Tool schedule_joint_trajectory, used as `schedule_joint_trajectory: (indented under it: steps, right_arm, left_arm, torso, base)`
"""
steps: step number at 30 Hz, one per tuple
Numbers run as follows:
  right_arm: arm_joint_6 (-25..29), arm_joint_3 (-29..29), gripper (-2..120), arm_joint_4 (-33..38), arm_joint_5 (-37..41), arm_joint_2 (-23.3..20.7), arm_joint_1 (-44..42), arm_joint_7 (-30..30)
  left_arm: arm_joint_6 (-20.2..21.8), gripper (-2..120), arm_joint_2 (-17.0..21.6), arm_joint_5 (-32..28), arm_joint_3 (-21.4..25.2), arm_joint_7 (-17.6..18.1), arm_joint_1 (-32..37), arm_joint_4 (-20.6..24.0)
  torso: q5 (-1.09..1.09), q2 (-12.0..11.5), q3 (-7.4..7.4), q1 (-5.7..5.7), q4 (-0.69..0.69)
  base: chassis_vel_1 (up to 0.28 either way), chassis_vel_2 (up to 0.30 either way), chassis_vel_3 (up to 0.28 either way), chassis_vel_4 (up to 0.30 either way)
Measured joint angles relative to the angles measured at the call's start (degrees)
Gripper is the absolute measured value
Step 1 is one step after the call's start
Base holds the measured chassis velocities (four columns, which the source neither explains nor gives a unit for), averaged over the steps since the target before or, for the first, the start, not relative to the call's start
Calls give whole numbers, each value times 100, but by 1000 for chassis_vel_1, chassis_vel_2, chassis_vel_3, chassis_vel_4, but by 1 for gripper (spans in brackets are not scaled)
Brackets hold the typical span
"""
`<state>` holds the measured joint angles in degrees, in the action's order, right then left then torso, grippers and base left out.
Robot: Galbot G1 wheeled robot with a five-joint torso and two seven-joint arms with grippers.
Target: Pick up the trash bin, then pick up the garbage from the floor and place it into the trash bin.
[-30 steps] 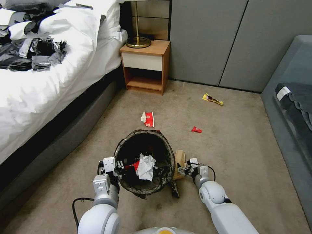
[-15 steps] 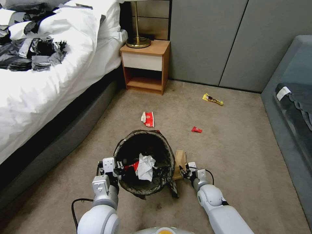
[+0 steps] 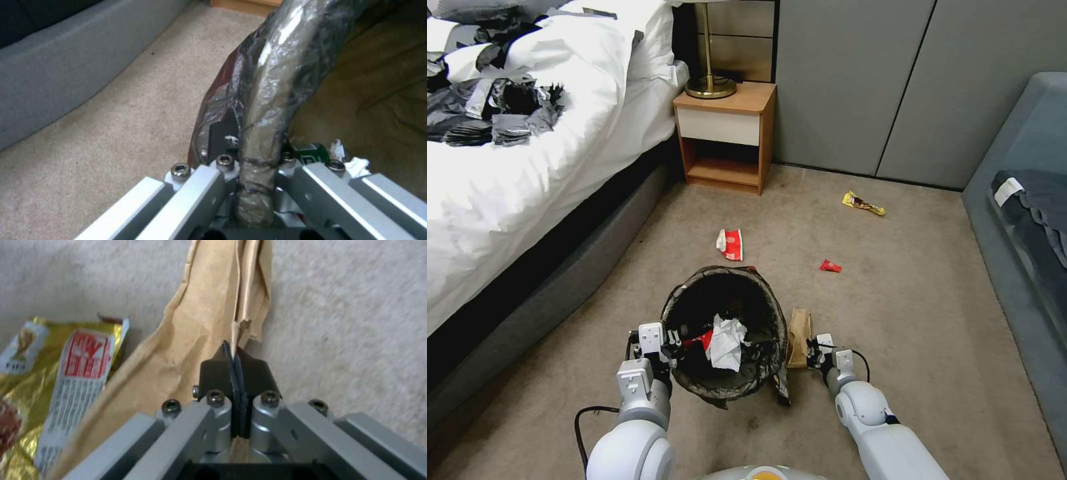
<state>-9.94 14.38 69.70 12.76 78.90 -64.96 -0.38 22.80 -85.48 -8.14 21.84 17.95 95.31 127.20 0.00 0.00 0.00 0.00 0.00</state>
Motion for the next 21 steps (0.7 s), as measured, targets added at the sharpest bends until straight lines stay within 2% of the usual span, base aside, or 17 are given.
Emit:
schedule_joint_trajectory:
  steps: [4,13,17,18,21]
  right_arm:
    - [111,29,0,134,16,-21,-15,112]
    - [652,209,0,1302,144,-118,-222,475]
    - [1587,296,0,2401,223,-228,-348,352]
    - [1587,296,0,2401,223,-228,-348,352]
    - [2036,292,0,3465,261,-305,-516,214]
  left_arm:
    - [0,0,0,-1,-5,1,-12,0]
    - [20,0,21,-66,-31,11,-29,-34]
    - [28,0,35,-96,-36,16,-30,-67]
    - [28,0,35,-96,-36,16,-30,-67]
    - [50,0,35,-104,-65,18,-36,-77]
  torso:
    - [0,0,0,0,0]
    - [0,0,0,0,-1]
    - [0,0,0,0,1]
    - [0,0,0,0,1]
    - [-2,0,0,0,0]
  base:
    - [0,0,0,0]
    - [0,0,0,0]
    - [0,0,0,0]
    - [0,0,0,0]
    - [0,0,0,0]
